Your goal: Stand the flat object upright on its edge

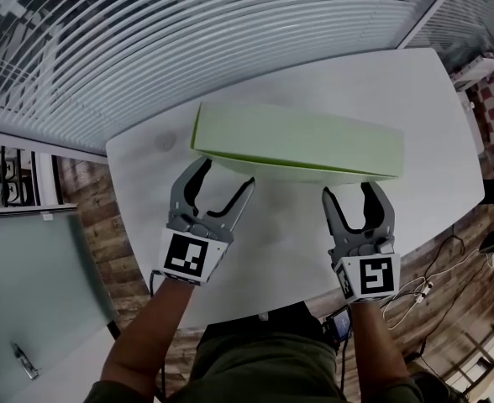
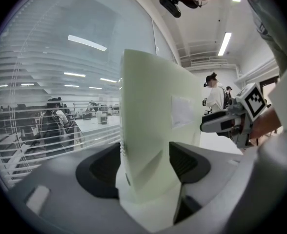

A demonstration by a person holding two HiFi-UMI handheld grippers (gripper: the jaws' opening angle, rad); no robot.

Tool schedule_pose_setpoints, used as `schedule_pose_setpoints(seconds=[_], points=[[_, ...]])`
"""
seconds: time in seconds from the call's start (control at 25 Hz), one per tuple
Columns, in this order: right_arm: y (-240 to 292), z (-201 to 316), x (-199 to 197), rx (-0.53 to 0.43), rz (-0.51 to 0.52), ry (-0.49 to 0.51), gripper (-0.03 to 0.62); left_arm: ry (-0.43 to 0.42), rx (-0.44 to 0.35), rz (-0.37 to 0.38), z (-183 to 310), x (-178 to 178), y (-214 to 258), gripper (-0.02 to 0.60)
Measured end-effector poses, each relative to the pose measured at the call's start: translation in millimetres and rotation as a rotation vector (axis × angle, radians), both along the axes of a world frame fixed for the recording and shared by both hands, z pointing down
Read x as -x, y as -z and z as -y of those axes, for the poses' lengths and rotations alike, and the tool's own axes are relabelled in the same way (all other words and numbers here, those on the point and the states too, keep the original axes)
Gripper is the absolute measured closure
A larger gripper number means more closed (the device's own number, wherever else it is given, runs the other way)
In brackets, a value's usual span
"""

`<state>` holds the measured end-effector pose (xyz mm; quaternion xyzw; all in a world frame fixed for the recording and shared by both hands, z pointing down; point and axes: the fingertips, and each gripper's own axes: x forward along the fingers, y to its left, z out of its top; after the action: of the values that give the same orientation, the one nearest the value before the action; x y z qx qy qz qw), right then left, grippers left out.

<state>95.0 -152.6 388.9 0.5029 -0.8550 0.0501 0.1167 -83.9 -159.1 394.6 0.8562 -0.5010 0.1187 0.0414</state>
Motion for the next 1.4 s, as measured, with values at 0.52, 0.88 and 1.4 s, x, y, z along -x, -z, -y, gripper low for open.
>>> schedule_pose_setpoints(seconds=[0.52,0.88,1.4], points=[[7,-11,-11,0.004,0.011,-0.033,0.315,0.007,0.004,0.014,-12,7,6,0.284],[18,-37,-12,0.004,0.032,-0.035,0.318,-0.036,0.002,0.008,-43,4,20,0.346],[45,-91,5,-0.001,0.038,-0.014,0.473,-0.115,0.012,-0.011,-108,-1,38,0.488]])
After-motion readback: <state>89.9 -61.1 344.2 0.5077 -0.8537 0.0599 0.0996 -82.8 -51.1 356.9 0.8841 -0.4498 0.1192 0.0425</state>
